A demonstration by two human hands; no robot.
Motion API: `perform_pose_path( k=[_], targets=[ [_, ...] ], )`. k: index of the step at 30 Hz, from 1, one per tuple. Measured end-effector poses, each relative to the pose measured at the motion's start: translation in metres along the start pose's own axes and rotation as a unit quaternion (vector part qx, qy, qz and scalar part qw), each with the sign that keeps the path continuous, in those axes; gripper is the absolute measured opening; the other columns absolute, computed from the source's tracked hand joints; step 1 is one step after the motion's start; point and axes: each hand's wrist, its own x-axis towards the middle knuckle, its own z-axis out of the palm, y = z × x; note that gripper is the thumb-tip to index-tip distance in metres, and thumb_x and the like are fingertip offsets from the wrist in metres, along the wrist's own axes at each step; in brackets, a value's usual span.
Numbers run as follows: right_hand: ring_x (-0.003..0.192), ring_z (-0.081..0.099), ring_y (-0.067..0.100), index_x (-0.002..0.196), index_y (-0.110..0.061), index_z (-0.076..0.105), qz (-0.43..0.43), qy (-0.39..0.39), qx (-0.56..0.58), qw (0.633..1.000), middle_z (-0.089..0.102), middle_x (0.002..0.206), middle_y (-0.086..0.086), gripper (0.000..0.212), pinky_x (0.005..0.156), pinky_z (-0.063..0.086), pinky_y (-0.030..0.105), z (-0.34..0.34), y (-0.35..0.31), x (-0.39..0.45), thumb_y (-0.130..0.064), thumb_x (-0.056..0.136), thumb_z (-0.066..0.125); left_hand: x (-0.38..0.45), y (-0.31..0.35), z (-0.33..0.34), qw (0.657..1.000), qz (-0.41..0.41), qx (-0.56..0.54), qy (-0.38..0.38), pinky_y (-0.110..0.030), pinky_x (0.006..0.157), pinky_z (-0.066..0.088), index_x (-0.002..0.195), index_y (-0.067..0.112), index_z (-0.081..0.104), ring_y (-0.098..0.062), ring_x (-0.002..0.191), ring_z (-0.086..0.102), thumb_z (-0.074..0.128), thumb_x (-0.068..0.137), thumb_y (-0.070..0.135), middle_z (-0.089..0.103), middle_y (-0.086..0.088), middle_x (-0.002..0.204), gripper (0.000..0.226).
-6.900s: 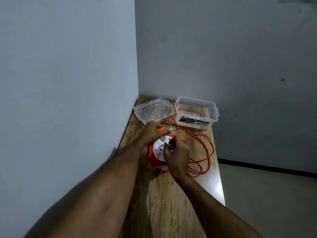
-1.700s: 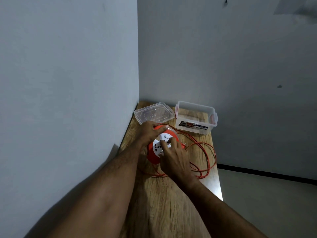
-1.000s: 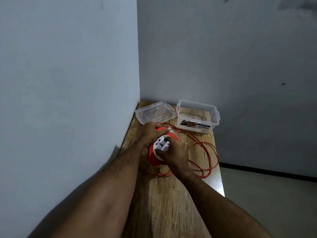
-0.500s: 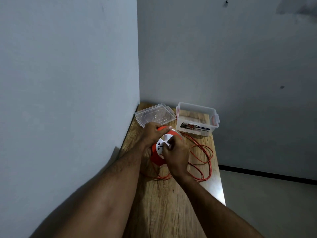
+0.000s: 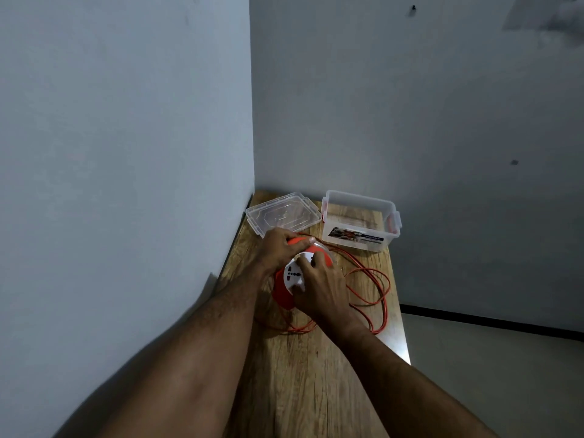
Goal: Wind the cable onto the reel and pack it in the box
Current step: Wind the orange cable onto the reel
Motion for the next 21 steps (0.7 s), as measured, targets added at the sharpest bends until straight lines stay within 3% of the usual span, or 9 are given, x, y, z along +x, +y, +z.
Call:
perform_pose_path(
  k=[4,8,11,13,14,16,18,19,21],
  targets=[
    [0.113,0.064,0.028,0.125,-0.02,0.057,0.03,-0.034,0.08,0.996,0.068,0.121,0.007,0.06,0.096,0.054,0.05,0.0,0.001,0.003,-0.038,0.074,0.083,0.0,-0.003,0.0,1.0,-0.007,0.008,-0.009,-0.029,0.076,0.062,0.107,0.016,0.08,-0.01,0.082,0.074,0.073,0.084,0.059,0.08,-0.001,0.098,0.049],
    [0.097,0.063,0.014,0.114,-0.023,0.056,0.136,0.019,0.173,0.975,0.067,0.106,-0.004,0.053,0.079,0.057,0.032,0.001,-0.003,0.002,-0.046,0.073,0.081,-0.001,-0.002,0.0,1.0,-0.017,-0.01,-0.002,-0.025,0.07,0.059,0.098,0.017,0.082,-0.007,0.077,0.074,0.075,0.083,0.059,0.08,0.002,0.089,0.045],
    [0.098,0.059,0.009,0.116,-0.019,0.057,0.256,0.087,0.278,0.922,0.062,0.105,-0.008,0.061,0.072,0.05,0.02,0.008,-0.009,0.003,-0.048,0.069,0.083,-0.003,0.005,0.003,1.0,-0.004,0.007,0.009,-0.024,0.071,0.059,0.103,0.017,0.081,-0.008,0.08,0.074,0.074,0.085,0.058,0.08,-0.001,0.096,0.046],
    [0.099,0.061,0.012,0.12,-0.011,0.058,0.374,0.101,0.353,0.852,0.064,0.106,-0.004,0.075,0.07,0.049,0.02,0.009,-0.014,0.007,-0.053,0.065,0.087,-0.003,0.009,0.005,1.0,0.007,0.02,0.017,-0.025,0.075,0.06,0.108,0.015,0.08,-0.011,0.084,0.073,0.073,0.086,0.058,0.079,0.0,0.101,0.048],
    [0.099,0.064,0.017,0.119,-0.007,0.059,0.438,0.098,0.393,0.802,0.064,0.106,-0.002,0.084,0.07,0.055,0.027,0.01,-0.017,0.01,-0.06,0.06,0.087,-0.003,0.01,0.006,0.999,0.009,0.025,0.019,-0.026,0.075,0.06,0.109,0.015,0.08,-0.012,0.084,0.073,0.072,0.087,0.057,0.078,0.0,0.101,0.048],
    [0.106,0.066,0.031,0.124,-0.002,0.057,0.56,0.088,0.485,0.666,0.064,0.114,0.008,0.091,0.079,0.061,0.045,0.012,-0.021,0.017,-0.057,0.06,0.089,-0.003,0.012,0.007,0.999,0.012,0.029,0.017,-0.03,0.075,0.061,0.105,0.014,0.08,-0.012,0.081,0.073,0.072,0.087,0.056,0.078,0.0,0.096,0.046],
    [0.117,0.059,0.041,0.138,-0.004,0.043,0.632,0.084,0.556,0.534,0.055,0.13,0.018,0.092,0.089,0.056,0.057,0.011,-0.023,0.025,-0.041,0.068,0.091,-0.003,0.011,0.009,0.999,0.02,0.028,0.011,-0.034,0.075,0.063,0.101,0.016,0.082,-0.009,0.077,0.073,0.073,0.086,0.057,0.08,0.0,0.092,0.045],
    [0.119,0.057,0.043,0.141,-0.007,0.038,0.646,0.089,0.578,0.49,0.051,0.134,0.019,0.095,0.09,0.055,0.06,0.012,-0.022,0.028,-0.036,0.068,0.091,-0.004,0.011,0.009,0.999,0.02,0.026,0.006,-0.034,0.075,0.063,0.101,0.016,0.082,-0.008,0.077,0.073,0.073,0.086,0.057,0.08,0.0,0.092,0.045],
    [0.116,0.06,0.044,0.143,-0.009,0.037,0.643,0.087,0.6,0.467,0.051,0.135,0.019,0.093,0.089,0.055,0.062,0.014,-0.018,0.031,-0.03,0.07,0.091,-0.004,0.011,0.008,1.0,0.014,0.018,0.0,-0.033,0.078,0.063,0.105,0.015,0.081,-0.008,0.079,0.073,0.073,0.087,0.055,0.08,-0.003,0.098,0.044]
  ],
)
